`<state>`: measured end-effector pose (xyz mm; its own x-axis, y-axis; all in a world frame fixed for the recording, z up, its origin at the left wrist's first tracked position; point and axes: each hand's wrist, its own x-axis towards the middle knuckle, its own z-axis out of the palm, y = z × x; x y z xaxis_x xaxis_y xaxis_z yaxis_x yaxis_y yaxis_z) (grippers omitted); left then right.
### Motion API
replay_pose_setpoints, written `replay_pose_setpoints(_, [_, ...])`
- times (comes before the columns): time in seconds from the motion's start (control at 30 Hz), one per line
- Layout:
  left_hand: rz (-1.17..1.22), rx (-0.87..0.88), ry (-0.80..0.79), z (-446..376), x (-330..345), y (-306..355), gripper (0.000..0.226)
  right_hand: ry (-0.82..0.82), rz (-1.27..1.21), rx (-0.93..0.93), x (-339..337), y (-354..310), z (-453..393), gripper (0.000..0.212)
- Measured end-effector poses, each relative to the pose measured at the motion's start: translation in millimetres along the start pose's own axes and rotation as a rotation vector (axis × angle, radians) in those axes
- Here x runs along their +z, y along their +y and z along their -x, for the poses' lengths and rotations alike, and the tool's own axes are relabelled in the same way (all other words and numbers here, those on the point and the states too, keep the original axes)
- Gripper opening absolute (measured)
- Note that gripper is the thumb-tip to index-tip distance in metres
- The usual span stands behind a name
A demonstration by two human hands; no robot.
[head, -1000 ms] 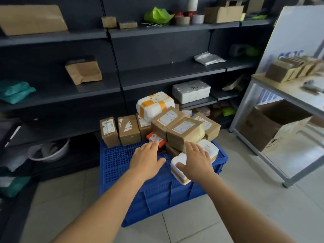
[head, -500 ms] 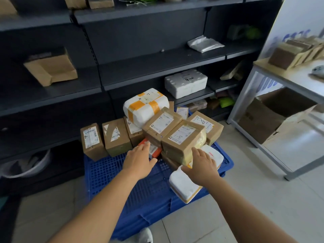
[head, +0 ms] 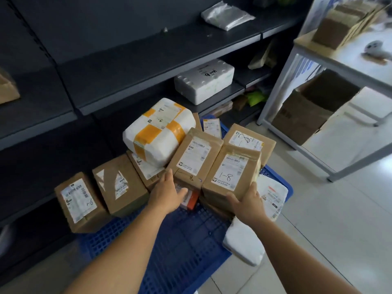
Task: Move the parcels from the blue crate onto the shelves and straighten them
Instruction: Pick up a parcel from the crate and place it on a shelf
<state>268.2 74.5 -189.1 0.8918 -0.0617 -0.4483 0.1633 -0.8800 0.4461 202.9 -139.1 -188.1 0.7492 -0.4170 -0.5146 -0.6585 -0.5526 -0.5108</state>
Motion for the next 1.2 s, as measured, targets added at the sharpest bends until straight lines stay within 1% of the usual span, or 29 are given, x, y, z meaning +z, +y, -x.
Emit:
replay_pose_setpoints(0.17, [0.126,-0.027,-0.015,-37.1,0.5,-7.9,0.094,0.039,-0.133,0.089,16.3,5.5,-16.6,0.089])
replay_pose_setpoints(0.3, [0.203,-0.045,-0.05,-51.8,3.5,-13.4,0.096,0.05,-0.251,0.132,21.4,7.5,-18.7,0.077])
replay_pose_setpoints(0.4, [0.238,-0.061,-0.033,-58.4,5.3,-15.4,0.095,0.05,-0.333,0.133,24.2,12.3,-19.8,0.071])
replay_pose_setpoints(0.5, [0.339,-0.092,-0.018,-63.0,5.6,-17.6,0.085,0.051,-0.387,0.103,24.1,16.4,-20.6,0.063])
replay_pose_setpoints(0.6, [0.498,-0.112,-0.041,-60.4,7.1,-17.9,0.066,0.039,-0.438,0.081,22.3,18.9,-18.9,0.061])
replay_pose_setpoints(0.7, [0.565,-0.096,-0.039,-52.5,6.1,-16.7,0.064,0.036,-0.496,0.067,18.2,20.5,-14.2,0.06])
replay_pose_setpoints(0.83, [0.61,-0.07,-0.013,-37.2,-0.7,-15.1,0.077,0.029,-0.544,0.046,12.5,24.7,-2.4,0.056])
replay_pose_setpoints(0.93, [0.639,-0.047,0.022,-21.3,-5.9,-13.5,0.073,0.018,-0.58,0.025,7.6,27.6,6.0,0.058])
replay_pose_setpoints(1.0, [0.679,-0.062,0.048,-9.1,-7.1,-15.1,0.075,0.003,-0.598,0.0,2.5,28.9,11.1,0.059])
replay_pose_setpoints(1.07, [0.715,-0.068,0.1,5.9,-7.1,-15.7,0.078,-0.013,-0.616,-0.043,-5.3,28.2,17.8,0.055])
replay_pose_setpoints(1.13, [0.757,-0.067,0.153,23.9,-6.4,-13.2,0.075,-0.035,-0.63,-0.089,-14.3,27.4,25.4,0.05])
replay_pose_setpoints(1.2, [0.795,-0.058,0.217,44.3,-6.2,-7.2,0.072,-0.052,-0.642,-0.133,-24.3,27.5,32.0,0.049])
